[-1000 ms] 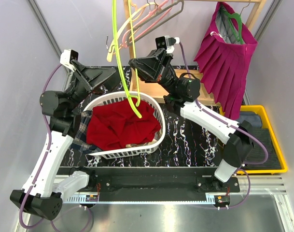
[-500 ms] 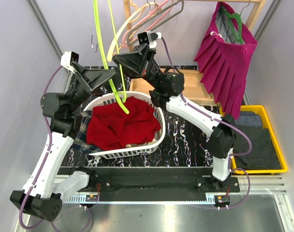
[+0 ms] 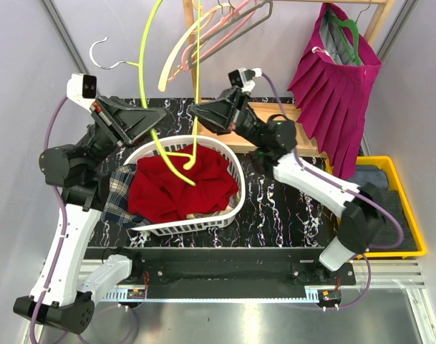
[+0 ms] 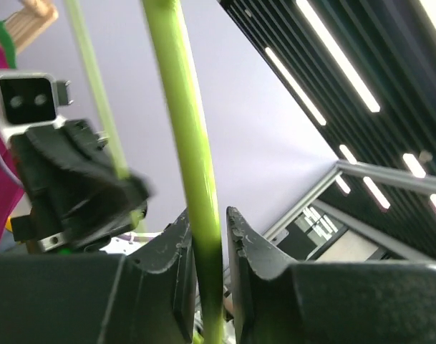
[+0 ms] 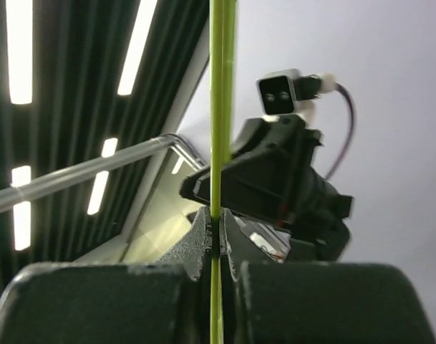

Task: Remove the skirt from the hanger

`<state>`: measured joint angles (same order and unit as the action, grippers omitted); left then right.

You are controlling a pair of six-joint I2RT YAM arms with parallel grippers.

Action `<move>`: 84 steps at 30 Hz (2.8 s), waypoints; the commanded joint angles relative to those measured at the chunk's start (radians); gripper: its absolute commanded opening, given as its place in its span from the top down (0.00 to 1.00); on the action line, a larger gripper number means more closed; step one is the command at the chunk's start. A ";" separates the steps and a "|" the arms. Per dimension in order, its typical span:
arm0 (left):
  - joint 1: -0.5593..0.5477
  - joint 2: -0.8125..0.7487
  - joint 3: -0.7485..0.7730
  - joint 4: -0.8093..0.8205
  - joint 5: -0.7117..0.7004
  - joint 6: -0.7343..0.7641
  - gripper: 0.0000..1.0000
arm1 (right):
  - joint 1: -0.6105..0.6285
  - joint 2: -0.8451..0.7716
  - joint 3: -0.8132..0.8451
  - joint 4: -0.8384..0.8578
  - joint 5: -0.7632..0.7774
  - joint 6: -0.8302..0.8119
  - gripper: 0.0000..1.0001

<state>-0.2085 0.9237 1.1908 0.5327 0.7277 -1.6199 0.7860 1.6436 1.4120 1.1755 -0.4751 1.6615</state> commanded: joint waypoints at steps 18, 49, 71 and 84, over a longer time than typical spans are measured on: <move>-0.213 0.170 0.344 -0.775 -0.270 1.045 1.00 | -0.057 -0.495 -0.245 -0.717 0.004 -0.493 0.57; -0.670 0.569 0.825 -1.294 -0.181 1.563 1.00 | -0.085 -0.835 -0.045 -1.344 0.225 -0.913 0.04; -0.430 0.816 0.927 -1.009 0.173 0.997 1.00 | -0.085 -0.923 -0.039 -1.337 0.265 -0.896 0.04; -0.335 1.098 1.447 -1.051 -0.146 1.044 1.00 | -0.083 -0.878 -0.058 -1.272 0.266 -0.870 0.06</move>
<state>-0.5724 1.9862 2.4966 -0.6174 0.6697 -0.6201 0.7048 0.7425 1.3521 -0.1509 -0.2272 0.7818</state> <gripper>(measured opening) 0.100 0.945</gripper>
